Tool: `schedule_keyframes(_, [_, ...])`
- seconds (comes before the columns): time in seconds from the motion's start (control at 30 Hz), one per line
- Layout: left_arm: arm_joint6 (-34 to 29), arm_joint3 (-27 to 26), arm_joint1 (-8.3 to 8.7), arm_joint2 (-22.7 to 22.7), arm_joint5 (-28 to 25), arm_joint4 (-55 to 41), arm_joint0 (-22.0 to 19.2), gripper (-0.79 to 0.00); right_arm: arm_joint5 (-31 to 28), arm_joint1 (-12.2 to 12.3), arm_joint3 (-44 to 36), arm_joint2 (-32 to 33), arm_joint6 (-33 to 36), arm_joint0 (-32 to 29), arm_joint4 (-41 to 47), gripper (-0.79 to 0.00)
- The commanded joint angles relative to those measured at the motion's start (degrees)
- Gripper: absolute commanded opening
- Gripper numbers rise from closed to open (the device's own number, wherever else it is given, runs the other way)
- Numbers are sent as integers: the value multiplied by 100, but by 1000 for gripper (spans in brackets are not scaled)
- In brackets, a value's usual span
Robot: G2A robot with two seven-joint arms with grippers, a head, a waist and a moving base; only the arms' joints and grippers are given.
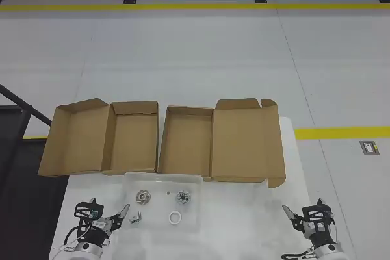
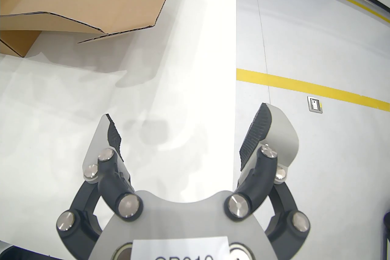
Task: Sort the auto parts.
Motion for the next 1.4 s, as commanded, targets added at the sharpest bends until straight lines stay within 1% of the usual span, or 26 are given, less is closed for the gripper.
schedule_keyframes(0.0, [0,0,0,0,0,0,0,0,0,0,0,0,0,0,0,0])
schedule_keyframes(0.1, [0,0,0,0,0,0,0,0,30,-1,17,14,13,9,-1,0])
schedule_keyframes(0.17, [121,-57,-2,-20,-97,-43,0,0,340,-12,30,44,193,105,-126,0])
schedule_keyframes(0.23, [333,-156,3,-107,-268,-110,69,0,257,-18,-163,-68,187,109,-288,0])
schedule_keyframes(0.33, [732,-341,31,-388,-804,-330,303,0,107,-5,-527,-106,308,66,-636,0])
schedule_keyframes(0.43, [983,-449,77,-731,-1490,-440,548,0,-161,7,-1009,-256,670,90,-1022,0])
schedule_keyframes(0.57, [905,-428,130,-1144,-2396,-978,640,0,-656,17,-1660,-526,1081,235,-1327,0])
schedule_keyframes(0.6, [859,-403,143,-1229,-2599,-1120,636,0,-756,15,-1785,-601,1224,306,-1351,0])
schedule_keyframes(0.67, [795,-352,169,-1384,-2975,-1301,632,0,-1141,12,-1983,-817,1556,503,-1225,0])
schedule_keyframes(0.73, [787,-344,173,-1409,-3026,-1320,631,0,-1342,4,-2050,-920,1937,706,-1024,0])
schedule_keyframes(1.37, [787,-344,173,-1409,-3026,-1320,631,0,-1342,4,-2050,-920,1937,706,-1024,0])
